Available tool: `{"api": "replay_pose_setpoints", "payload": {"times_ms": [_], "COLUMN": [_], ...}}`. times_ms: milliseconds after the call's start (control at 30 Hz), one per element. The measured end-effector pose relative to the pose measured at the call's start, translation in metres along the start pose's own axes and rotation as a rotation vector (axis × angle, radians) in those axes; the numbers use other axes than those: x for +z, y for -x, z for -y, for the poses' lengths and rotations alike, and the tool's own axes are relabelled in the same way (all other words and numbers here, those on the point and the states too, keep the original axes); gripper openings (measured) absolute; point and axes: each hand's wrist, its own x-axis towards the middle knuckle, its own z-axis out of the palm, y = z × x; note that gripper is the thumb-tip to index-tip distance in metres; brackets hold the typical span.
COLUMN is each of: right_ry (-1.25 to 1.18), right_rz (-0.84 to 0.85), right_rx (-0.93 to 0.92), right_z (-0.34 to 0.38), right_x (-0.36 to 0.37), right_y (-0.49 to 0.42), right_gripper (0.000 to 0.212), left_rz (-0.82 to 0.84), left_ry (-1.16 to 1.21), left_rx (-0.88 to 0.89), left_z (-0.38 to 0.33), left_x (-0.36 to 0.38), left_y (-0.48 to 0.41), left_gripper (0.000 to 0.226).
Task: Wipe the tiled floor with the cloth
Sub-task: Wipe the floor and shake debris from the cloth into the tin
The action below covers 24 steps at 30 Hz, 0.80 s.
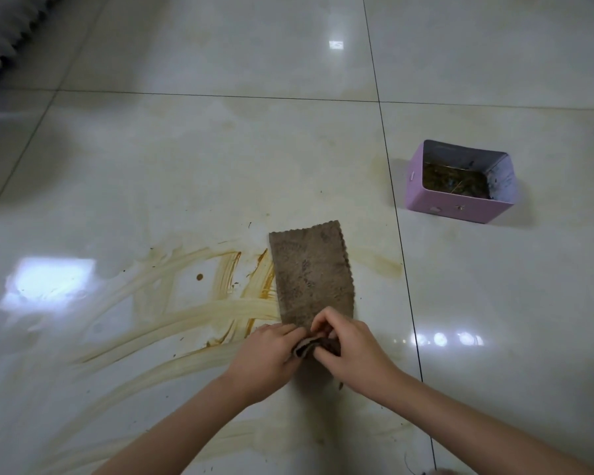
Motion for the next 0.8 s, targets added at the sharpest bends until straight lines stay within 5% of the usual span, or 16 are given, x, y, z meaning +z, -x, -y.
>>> {"api": "replay_pose_setpoints", "payload": {"times_ms": [133,333,567,800], "right_ry": [0.272,0.486,0.448,0.085], "right_rz": [0.162,0.094,0.219,-0.023], "right_rx": [0.084,0.141,0.174,0.344], "right_z": [-0.014,-0.024,-0.018,-0.011], "right_x": [0.004,0.006,-0.041,-0.058], "right_y": [0.004,0.006,0.004,-0.081], "right_gripper": [0.045,0.026,0.02,0.015], "left_rz": [0.082,0.155,0.314,-0.097], "left_ry": [0.045,-0.015,0.351,0.779], "left_rx": [0.065,0.078,-0.235,-0.632], "left_z": [0.008,0.003,0.013,0.033], "left_x": [-0.012,-0.011,-0.027,-0.053], "left_y": [-0.001,0.001,0.0,-0.063], "left_gripper": [0.036,0.035,0.044,0.027]}}
